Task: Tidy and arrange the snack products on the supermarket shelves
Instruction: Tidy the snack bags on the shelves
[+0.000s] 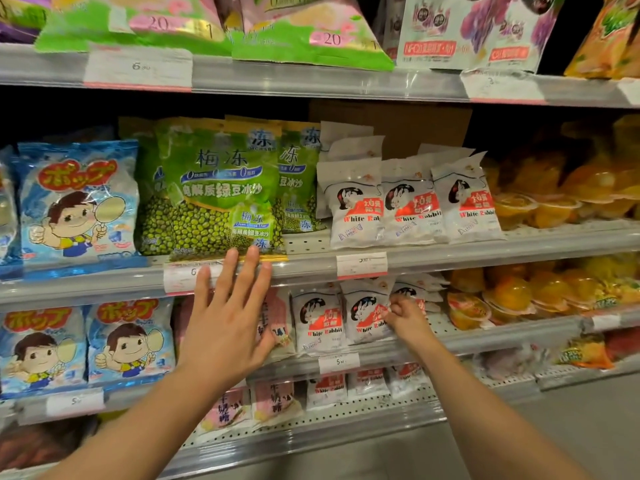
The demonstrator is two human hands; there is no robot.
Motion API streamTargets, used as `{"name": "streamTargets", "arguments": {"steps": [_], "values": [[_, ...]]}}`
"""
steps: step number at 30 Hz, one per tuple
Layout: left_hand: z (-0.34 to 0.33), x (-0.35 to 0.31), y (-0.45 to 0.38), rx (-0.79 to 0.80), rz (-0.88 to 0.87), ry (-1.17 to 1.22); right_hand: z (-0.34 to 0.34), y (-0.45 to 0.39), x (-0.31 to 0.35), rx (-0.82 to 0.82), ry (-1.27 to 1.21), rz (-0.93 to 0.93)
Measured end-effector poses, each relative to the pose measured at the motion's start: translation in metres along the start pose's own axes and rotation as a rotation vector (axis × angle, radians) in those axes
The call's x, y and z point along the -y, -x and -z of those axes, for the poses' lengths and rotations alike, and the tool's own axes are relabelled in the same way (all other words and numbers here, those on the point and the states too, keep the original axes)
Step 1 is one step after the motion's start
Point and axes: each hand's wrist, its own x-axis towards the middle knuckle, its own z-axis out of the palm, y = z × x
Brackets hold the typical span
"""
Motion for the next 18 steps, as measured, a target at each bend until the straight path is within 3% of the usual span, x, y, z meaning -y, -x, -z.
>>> {"name": "streamTargets", "arguments": {"steps": [3,9,14,18], "values": [[-0.002,0.000,0.000,-0.015,0.005,0.008,-0.004,-0.005,0.002,-0.002,0.210,0.079],[-0.004,-0.001,0.000,-0.033,0.005,0.011,-0.006,0.003,0.007,-0.224,0.801,0.176],[-0.007,-0.001,-0.001,-0.039,0.009,0.015,0.020,0.008,-0.018,-0.509,0.604,0.102],[-0.008,-0.001,0.000,-0.056,0.013,0.020,0.035,0.010,-0.032,-0.378,0.477,-0.053]]}}
